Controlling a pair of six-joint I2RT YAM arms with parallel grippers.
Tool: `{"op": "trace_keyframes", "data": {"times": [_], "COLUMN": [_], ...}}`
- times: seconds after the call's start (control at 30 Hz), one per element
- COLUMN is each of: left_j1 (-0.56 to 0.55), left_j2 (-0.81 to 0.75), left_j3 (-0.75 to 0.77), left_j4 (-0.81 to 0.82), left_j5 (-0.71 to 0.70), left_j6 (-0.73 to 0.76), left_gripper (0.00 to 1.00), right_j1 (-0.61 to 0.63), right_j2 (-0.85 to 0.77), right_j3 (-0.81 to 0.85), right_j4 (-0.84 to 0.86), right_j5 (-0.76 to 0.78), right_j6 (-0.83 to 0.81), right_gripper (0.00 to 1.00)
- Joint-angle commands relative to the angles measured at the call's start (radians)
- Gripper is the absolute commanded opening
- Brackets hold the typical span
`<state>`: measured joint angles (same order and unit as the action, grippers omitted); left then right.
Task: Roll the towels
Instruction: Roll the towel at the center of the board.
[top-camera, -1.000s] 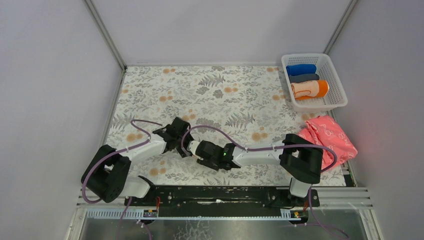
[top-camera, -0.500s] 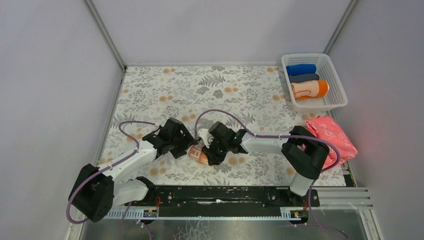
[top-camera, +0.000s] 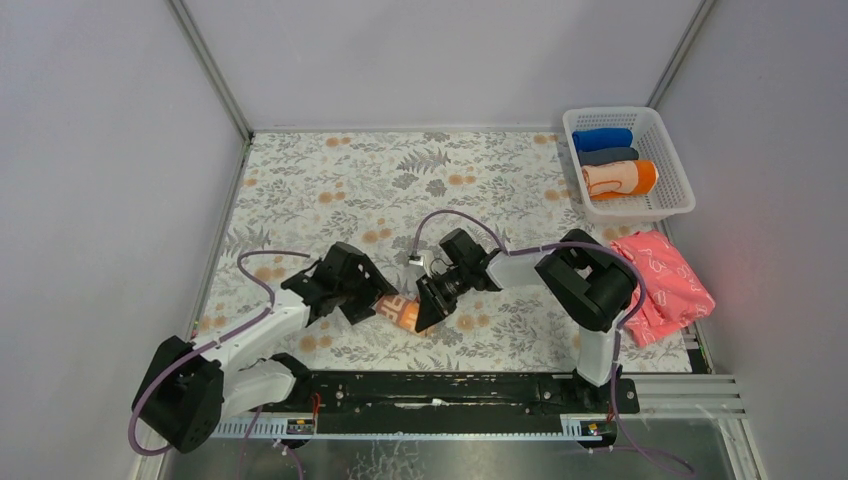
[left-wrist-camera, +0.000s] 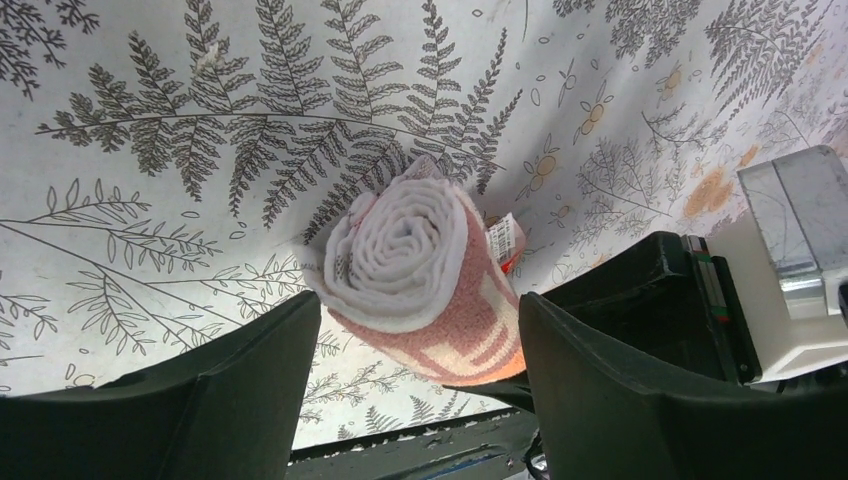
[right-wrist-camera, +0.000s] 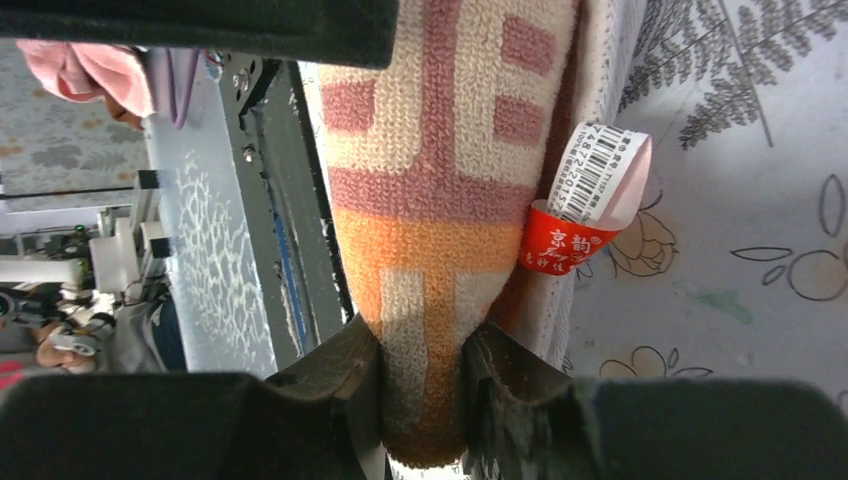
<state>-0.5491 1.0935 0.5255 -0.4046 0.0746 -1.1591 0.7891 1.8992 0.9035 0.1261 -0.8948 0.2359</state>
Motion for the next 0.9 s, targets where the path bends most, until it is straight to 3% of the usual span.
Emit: {"op": "trace_keyframes", "data": {"times": [0.0,0.17,0.4,0.67,0.77,0.87], "left_j1": [-0.005,-0.009,-0.009,-0.019,-0.023,-0.024], "left_j2": [0.029,0.096,0.063,0.163,0.18,0.188], "left_j3": [-0.017,-0.008,-0.041,-0.041,-0.038,-0.041], "left_j4": [0.081,0.104,0.09,0.163,0.164,0.163], "left_j5": [0.022,0.043,0.006,-0.006,-0.031,-0.051], "left_j6": [-0.012,-0.006,-0.016,-0.01,0.003,0.018], "left_gripper": [0.72,0.72,0.71,0.61,0.52,0.44], "right_j1": [-0.001,-0.015,-0.016,-0.014,0.001,0.034], "right_j2": [0.071,0.083,0.079,-0.003,-0.043,-0.097], "right_j3": [-0.026,-0.018,-0.001,0.006,0.02,0.047], "right_j4": [-0.065,-0.074,-0.097,-0.169,-0.211,-0.277], "right_j5": [-0.007,0.017,0.039,0.146,0.209,0.288], "right_j6": [0.039,0.058,0.057,0.016,-0.006,-0.047], "right_gripper": [0.11,0.11,0.12,0.16,0.24,0.4]}}
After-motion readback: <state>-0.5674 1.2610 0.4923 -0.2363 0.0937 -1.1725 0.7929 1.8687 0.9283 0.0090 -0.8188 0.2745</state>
